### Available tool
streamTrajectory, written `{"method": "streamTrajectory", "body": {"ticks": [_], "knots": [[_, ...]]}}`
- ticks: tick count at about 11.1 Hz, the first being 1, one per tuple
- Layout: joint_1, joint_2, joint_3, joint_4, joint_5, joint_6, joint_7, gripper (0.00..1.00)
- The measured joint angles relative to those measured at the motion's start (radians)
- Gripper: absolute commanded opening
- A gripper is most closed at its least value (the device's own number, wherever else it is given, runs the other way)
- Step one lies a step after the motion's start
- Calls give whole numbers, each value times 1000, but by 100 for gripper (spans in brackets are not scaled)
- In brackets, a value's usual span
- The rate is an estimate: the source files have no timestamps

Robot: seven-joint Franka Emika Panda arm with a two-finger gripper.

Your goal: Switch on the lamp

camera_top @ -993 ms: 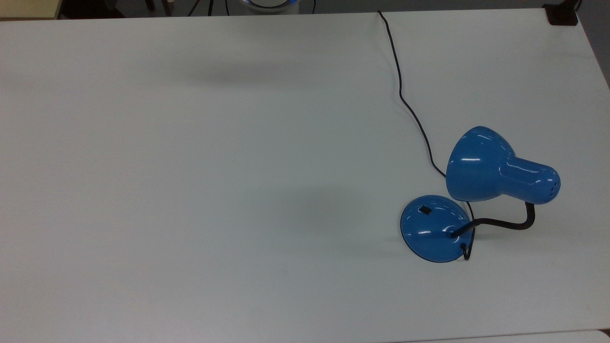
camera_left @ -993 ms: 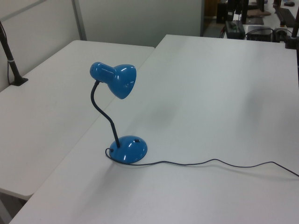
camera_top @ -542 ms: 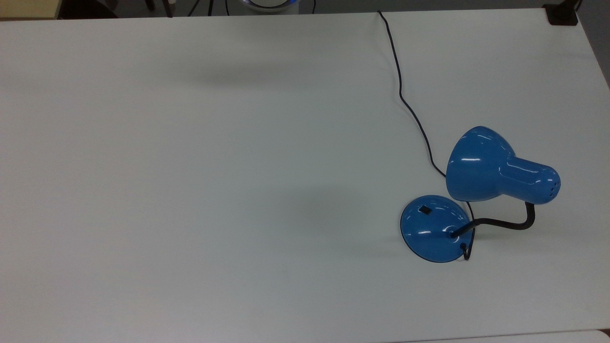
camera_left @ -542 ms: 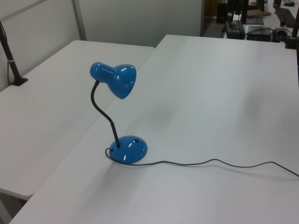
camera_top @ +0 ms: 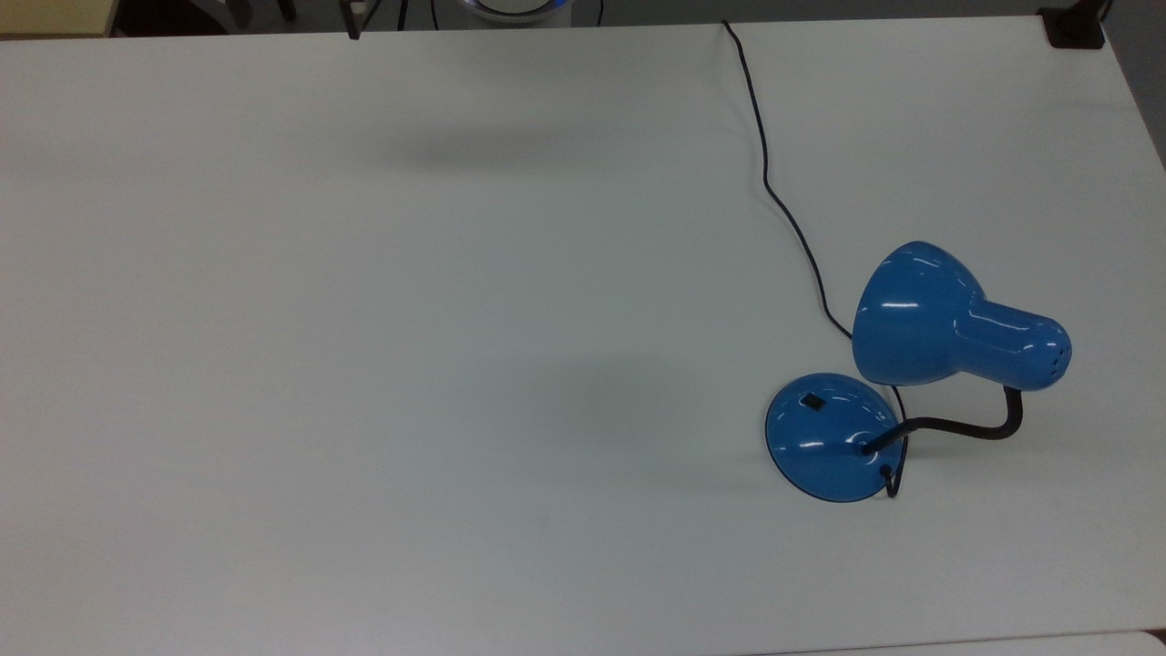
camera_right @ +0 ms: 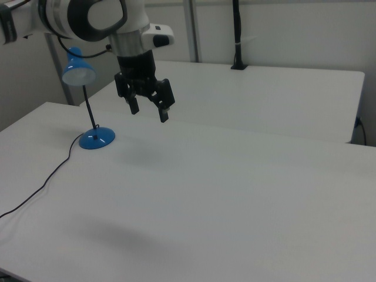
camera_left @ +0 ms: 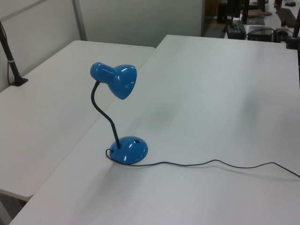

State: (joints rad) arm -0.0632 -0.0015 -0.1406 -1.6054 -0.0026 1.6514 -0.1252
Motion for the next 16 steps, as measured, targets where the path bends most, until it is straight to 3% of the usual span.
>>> {"method": "streamTrajectory", "body": {"ticks": [2, 6, 13, 16], "knots": [[30, 16, 0, 0, -20, -4, 2, 100], [8, 14, -25, 32, -27, -4, 2, 100], [15, 16, -20, 33, -27, -4, 2, 100], [22, 18, -11, 32, -10, -5, -12, 32]]}}
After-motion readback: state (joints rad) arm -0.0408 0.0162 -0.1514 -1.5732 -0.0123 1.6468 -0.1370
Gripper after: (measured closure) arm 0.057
